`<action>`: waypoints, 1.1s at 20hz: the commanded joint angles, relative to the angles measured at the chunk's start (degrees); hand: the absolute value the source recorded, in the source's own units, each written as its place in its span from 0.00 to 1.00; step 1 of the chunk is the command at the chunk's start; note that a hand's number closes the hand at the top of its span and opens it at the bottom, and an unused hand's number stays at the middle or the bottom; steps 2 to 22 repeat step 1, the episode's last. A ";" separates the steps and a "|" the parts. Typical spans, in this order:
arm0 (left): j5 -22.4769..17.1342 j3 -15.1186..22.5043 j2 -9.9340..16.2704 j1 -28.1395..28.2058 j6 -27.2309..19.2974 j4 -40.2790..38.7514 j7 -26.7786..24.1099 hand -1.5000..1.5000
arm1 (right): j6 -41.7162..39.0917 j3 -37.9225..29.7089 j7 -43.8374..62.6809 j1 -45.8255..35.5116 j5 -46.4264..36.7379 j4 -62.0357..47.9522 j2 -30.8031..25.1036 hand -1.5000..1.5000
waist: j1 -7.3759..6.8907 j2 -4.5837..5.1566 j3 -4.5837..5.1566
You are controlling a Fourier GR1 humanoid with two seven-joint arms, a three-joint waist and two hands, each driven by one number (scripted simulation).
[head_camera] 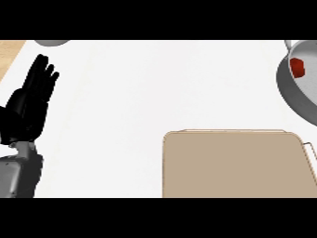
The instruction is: Pick the bell pepper from the tray and place it in the pot
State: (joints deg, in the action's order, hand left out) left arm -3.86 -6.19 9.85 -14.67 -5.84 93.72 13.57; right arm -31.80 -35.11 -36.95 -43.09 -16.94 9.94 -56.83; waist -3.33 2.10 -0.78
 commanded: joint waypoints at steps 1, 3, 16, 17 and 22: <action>-0.07 -0.27 0.37 0.16 0.72 -1.38 -1.19 0.50 | -6.06 0.02 -5.79 1.75 0.33 0.02 0.85 0.00 | -0.17 0.20 -0.03; -0.07 -0.27 0.37 0.16 0.72 -1.38 -1.19 0.50 | -6.06 0.02 -5.79 1.75 0.33 0.02 0.85 0.00 | -0.17 0.20 -0.03; -0.07 -0.27 0.37 0.16 0.72 -1.38 -1.19 0.50 | -6.06 0.02 -5.79 1.75 0.33 0.02 0.85 0.00 | -0.17 0.20 -0.03; -0.07 -0.27 0.37 0.16 0.72 -1.38 -1.19 0.50 | -6.06 0.02 -5.79 1.75 0.33 0.02 0.85 0.00 | -0.17 0.20 -0.03; -0.07 -0.27 0.37 0.16 0.72 -1.38 -1.19 0.50 | -6.06 0.02 -5.79 1.75 0.33 0.02 0.85 0.00 | -0.17 0.20 -0.03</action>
